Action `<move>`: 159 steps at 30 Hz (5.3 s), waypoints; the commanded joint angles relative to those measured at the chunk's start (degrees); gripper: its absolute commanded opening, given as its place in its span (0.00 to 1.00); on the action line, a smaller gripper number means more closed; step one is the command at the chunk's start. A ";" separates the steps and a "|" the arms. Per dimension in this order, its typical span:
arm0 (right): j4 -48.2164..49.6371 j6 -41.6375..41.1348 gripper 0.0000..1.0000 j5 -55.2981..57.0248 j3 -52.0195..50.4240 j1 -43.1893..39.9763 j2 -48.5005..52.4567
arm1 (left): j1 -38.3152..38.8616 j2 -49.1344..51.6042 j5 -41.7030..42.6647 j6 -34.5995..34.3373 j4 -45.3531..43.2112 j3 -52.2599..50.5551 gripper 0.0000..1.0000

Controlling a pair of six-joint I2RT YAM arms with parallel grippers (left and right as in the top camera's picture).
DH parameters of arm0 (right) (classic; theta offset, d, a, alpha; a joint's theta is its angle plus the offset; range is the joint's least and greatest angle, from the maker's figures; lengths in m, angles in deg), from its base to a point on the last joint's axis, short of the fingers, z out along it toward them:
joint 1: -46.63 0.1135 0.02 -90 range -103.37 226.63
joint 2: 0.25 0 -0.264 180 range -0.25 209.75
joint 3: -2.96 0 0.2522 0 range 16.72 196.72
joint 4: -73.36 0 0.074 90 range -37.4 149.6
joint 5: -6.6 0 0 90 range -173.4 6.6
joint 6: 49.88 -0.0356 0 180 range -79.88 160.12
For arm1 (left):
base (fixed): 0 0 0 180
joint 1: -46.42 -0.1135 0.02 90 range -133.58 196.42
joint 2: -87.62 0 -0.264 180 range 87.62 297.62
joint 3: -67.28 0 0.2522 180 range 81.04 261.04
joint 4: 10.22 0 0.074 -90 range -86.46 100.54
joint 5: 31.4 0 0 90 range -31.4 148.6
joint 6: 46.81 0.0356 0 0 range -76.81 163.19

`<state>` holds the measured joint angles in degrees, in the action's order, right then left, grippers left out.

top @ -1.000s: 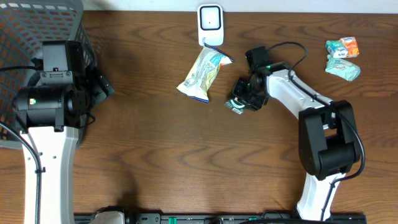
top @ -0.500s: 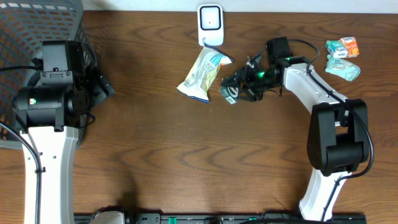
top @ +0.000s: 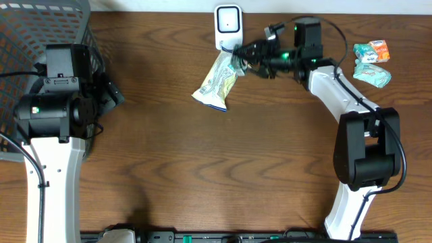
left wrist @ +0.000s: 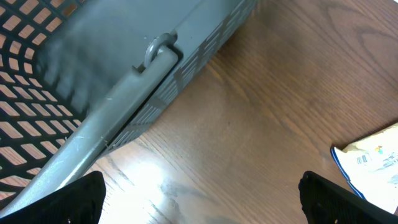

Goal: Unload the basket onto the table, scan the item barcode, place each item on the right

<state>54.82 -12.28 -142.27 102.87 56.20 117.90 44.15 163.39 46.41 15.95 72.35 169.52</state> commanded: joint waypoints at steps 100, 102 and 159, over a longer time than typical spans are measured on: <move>-44.39 40.63 0.93 26.21 22.82 -17.57 4.44 | -0.46 0.22 -0.72 -0.92 0.15 -0.17 0.98; -45.20 39.21 0.93 24.57 22.82 -15.52 4.44 | -0.46 0.22 -0.72 -0.92 0.15 -0.17 0.98; -49.88 31.63 0.09 56.83 22.80 20.22 2.23 | -0.46 0.22 -0.72 -0.92 0.15 -0.17 0.98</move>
<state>4.42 18.69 -82.69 125.80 74.58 117.96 44.15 163.39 46.41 15.93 72.35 169.50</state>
